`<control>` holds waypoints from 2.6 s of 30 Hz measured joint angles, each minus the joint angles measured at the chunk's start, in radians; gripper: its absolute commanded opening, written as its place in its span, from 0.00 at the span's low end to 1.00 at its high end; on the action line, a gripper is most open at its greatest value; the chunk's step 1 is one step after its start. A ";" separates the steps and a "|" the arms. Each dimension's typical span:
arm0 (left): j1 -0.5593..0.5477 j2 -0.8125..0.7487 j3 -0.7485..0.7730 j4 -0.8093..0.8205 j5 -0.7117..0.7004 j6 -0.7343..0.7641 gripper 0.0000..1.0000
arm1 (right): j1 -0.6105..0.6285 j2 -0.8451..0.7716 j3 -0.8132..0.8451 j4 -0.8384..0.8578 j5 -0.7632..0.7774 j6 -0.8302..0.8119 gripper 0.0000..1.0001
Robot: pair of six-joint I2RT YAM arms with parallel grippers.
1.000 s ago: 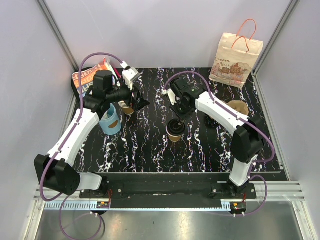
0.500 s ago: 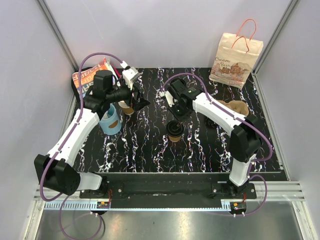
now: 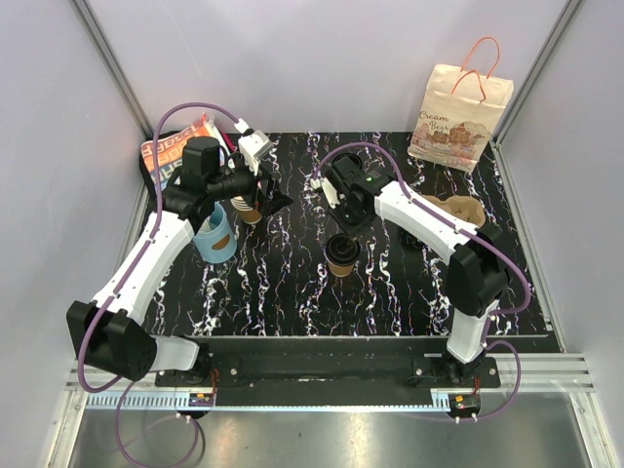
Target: Pack the takeout coffee
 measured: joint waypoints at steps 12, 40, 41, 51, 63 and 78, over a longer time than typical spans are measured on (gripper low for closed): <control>0.000 0.000 0.000 0.000 0.000 -0.002 0.99 | 0.005 0.011 0.000 0.012 0.001 0.000 0.06; 0.000 0.000 -0.001 0.002 0.017 -0.005 0.99 | 0.014 0.008 0.055 0.003 0.003 -0.009 0.65; 0.000 0.000 -0.002 0.006 0.022 -0.006 0.99 | 0.014 0.006 0.063 0.003 0.003 -0.010 0.71; -0.058 0.011 -0.034 0.045 0.057 -0.024 0.99 | -0.015 -0.108 0.053 -0.010 -0.091 -0.019 0.90; -0.187 0.257 -0.019 0.060 0.117 -0.080 0.99 | -0.261 -0.283 -0.214 0.046 -0.430 -0.038 0.89; -0.190 0.500 0.075 0.057 0.248 -0.167 0.99 | -0.310 -0.338 -0.350 0.101 -0.575 -0.074 0.87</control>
